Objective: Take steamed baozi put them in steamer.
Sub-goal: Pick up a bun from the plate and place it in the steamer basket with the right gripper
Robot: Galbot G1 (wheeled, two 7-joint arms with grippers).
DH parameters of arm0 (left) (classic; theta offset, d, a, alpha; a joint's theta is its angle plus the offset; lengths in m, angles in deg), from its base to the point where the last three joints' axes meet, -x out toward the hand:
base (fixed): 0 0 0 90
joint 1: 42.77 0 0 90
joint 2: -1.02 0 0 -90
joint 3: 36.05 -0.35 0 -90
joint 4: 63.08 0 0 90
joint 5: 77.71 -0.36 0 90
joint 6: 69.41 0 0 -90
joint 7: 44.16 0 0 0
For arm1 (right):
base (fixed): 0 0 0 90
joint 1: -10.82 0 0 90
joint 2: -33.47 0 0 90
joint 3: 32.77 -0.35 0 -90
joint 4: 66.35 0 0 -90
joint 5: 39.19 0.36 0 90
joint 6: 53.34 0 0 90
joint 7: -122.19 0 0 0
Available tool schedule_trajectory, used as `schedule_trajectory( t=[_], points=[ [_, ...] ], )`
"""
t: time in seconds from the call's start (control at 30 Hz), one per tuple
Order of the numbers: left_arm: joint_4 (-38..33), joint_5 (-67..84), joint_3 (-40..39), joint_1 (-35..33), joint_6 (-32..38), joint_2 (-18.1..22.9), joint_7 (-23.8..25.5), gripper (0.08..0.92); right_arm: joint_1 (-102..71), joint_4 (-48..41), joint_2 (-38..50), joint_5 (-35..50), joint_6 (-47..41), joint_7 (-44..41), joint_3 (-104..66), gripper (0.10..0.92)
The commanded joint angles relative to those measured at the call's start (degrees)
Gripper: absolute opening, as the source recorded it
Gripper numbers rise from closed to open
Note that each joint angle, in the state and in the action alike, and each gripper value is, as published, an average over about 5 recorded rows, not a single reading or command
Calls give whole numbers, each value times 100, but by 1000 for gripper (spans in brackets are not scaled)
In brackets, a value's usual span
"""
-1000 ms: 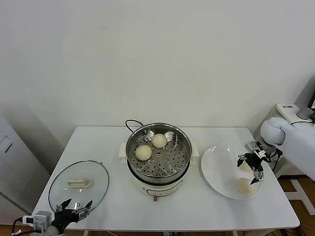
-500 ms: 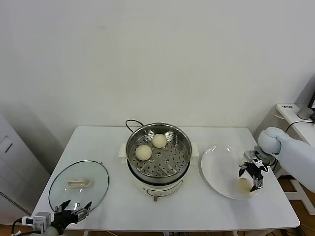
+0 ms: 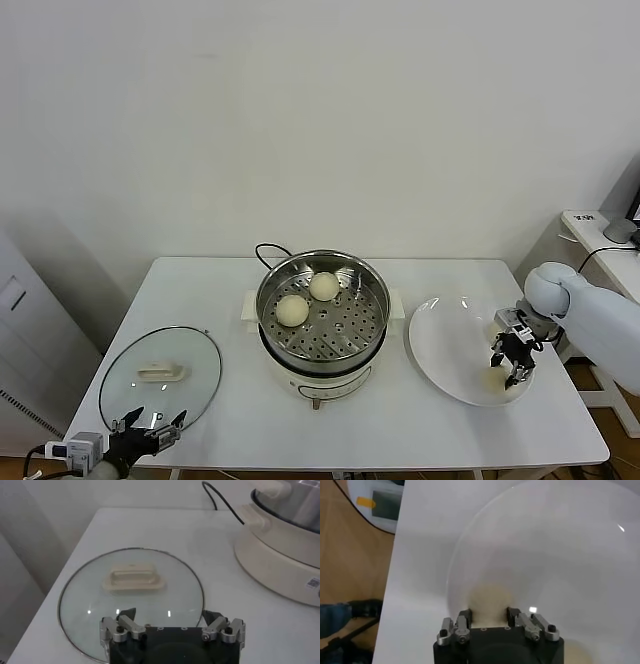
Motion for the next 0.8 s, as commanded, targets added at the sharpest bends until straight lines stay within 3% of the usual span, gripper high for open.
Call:
schedule_trajectory(
  t=[0.03, 0.37, 0.8],
  points=[
    [5, -4, -2, -4, -7, -9, -2, 823, 1204, 218, 118, 657, 59, -97, 497, 450],
    [10, -10, -51, 59, -9, -17, -8, 823, 3428, 316, -861, 1520, 939, -39, 1006, 452],
    [12, -25, -70, 83, -5, -21, -6, 823, 3595, 317, -2531, 1835, 2725, 135, 1013, 458]
  ],
)
